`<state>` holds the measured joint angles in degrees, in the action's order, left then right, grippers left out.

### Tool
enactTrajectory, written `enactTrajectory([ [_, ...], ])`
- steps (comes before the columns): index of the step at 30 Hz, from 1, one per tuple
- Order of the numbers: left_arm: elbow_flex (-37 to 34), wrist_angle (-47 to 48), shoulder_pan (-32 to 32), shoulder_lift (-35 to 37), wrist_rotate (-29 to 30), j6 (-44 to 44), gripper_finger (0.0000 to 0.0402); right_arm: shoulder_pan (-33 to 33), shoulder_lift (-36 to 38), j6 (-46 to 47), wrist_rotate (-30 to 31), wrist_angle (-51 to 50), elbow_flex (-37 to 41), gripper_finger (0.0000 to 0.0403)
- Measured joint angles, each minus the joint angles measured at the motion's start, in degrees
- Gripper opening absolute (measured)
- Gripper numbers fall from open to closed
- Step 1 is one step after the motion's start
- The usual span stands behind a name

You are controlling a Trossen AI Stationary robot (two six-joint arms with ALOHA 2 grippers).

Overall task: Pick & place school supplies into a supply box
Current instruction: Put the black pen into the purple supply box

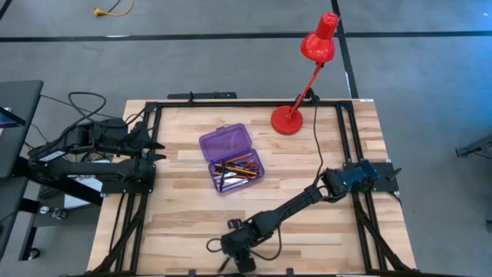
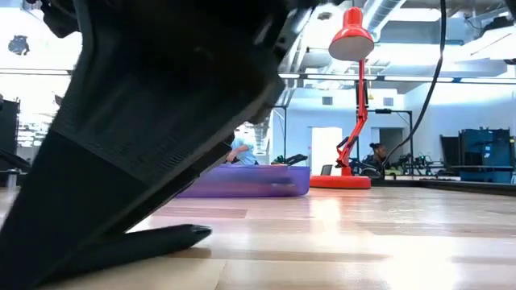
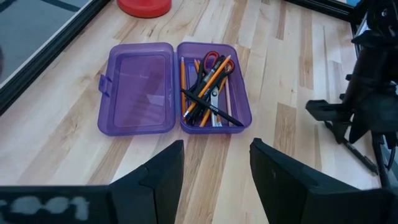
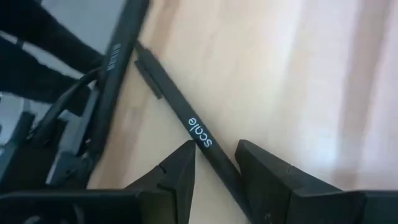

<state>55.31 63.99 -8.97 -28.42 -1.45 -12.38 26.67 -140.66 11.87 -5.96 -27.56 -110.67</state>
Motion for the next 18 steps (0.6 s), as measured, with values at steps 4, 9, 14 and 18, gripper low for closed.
enactTrajectory([
  [4, 0.00, 0.00, 0.00, 0.00, 0.00, 0.13, 0.0168, -0.58, -0.13, 0.02, -0.36, -1.43, -1.11, 0.0119],
  [9, 0.00, 0.53, -0.01, 0.00, -0.02, 0.55, 0.0168, -0.70, -0.24, 0.93, 0.86, -3.12, -1.87, 0.0075],
  [14, 0.00, 1.06, 0.00, 0.00, -0.03, 1.22, 0.0168, -1.33, -0.07, 7.75, 0.75, -7.33, -2.15, 0.0016],
  [18, 0.00, 1.07, 0.00, 0.00, -0.04, 1.22, 0.0168, -2.35, 0.00, 13.49, 0.41, -9.27, -2.16, 0.0015],
])
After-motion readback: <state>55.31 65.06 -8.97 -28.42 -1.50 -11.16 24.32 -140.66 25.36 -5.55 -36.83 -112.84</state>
